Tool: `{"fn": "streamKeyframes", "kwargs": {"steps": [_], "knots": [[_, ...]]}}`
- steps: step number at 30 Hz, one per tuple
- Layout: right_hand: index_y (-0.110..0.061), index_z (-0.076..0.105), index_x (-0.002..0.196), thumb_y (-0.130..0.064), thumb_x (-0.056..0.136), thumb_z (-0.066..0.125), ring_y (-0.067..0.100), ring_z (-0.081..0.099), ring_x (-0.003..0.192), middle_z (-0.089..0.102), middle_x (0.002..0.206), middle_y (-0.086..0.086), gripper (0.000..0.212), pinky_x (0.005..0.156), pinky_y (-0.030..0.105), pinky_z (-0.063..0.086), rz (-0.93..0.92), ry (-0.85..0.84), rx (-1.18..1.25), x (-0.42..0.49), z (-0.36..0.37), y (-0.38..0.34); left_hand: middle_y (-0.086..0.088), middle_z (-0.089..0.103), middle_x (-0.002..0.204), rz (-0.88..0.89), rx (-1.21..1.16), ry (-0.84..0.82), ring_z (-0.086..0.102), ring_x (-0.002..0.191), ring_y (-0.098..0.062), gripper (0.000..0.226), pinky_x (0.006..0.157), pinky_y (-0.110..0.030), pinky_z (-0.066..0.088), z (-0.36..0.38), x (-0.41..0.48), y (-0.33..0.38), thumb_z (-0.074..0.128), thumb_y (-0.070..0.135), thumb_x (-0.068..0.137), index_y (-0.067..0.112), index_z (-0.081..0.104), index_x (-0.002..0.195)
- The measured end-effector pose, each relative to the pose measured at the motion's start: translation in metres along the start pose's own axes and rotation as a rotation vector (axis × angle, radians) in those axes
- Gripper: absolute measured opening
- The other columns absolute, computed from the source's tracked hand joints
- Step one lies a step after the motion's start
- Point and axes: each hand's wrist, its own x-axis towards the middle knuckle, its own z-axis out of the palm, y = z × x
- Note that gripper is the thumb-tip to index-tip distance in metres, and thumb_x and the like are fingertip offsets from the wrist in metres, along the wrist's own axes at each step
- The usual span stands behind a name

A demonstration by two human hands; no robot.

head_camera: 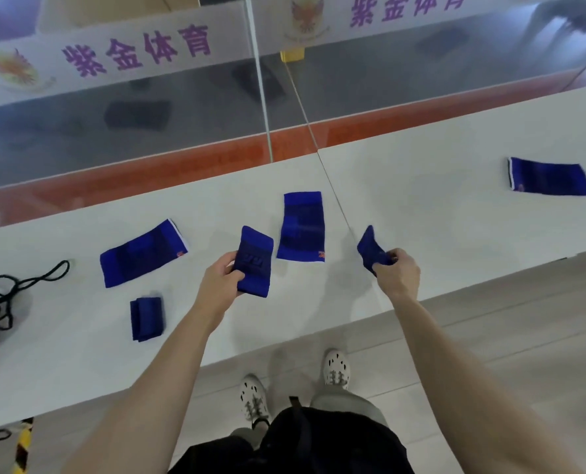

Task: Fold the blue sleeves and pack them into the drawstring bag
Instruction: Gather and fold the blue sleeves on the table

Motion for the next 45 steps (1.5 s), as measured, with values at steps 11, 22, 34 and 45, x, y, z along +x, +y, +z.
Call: {"fn": "streamKeyframes", "kwargs": {"steps": [11, 22, 34, 45], "knots": [[-0.027, 0.069, 0.080, -0.030, 0.102, 0.075, 0.011, 0.056, 0.073, 0.066, 0.083, -0.009, 0.023, 0.071, 0.028, 0.045, -0.560, -0.726, -0.052, -0.106, 0.009, -0.155, 0.000, 0.079, 0.131, 0.130, 0.007, -0.180, 0.074, 0.125, -0.025, 0.057, 0.112, -0.053, 0.058, -0.040, -0.012, 0.021, 0.043, -0.012, 0.104, 0.024, 0.069, 0.140], [-0.023, 0.083, 0.121, -0.036, 0.102, 0.076, 0.010, 0.075, 0.098, 0.082, 0.098, -0.012, 0.024, 0.085, 0.029, 0.058, -0.466, -0.646, 0.124, -0.121, 0.054, -0.169, -0.020, 0.071, 0.145, 0.079, -0.365, -0.304, 0.065, 0.138, -0.042, 0.051, 0.120, -0.059, 0.050, -0.060, -0.023, 0.017, 0.038, -0.011, 0.107, 0.005, 0.067, 0.146], [-0.019, 0.083, 0.100, -0.032, 0.100, 0.077, 0.019, 0.072, 0.087, 0.079, 0.085, -0.005, 0.015, 0.081, 0.041, 0.060, -0.394, -0.450, 0.317, -0.124, 0.069, -0.156, 0.008, 0.076, 0.113, 0.429, 0.276, 0.023, 0.077, 0.091, -0.010, 0.037, 0.079, -0.028, 0.063, -0.050, -0.036, 0.033, 0.080, 0.016, 0.099, 0.036, 0.055, 0.120], [-0.019, 0.083, 0.100, -0.026, 0.095, 0.084, 0.026, 0.076, 0.097, 0.081, 0.092, -0.001, 0.008, 0.089, 0.044, 0.064, -0.389, -0.406, 0.343, -0.122, 0.058, -0.152, 0.005, 0.084, 0.098, 0.301, 0.194, 0.083, 0.083, 0.088, -0.018, 0.013, 0.083, -0.035, 0.064, -0.047, -0.027, 0.027, 0.087, 0.016, 0.093, 0.016, 0.074, 0.094]]}}
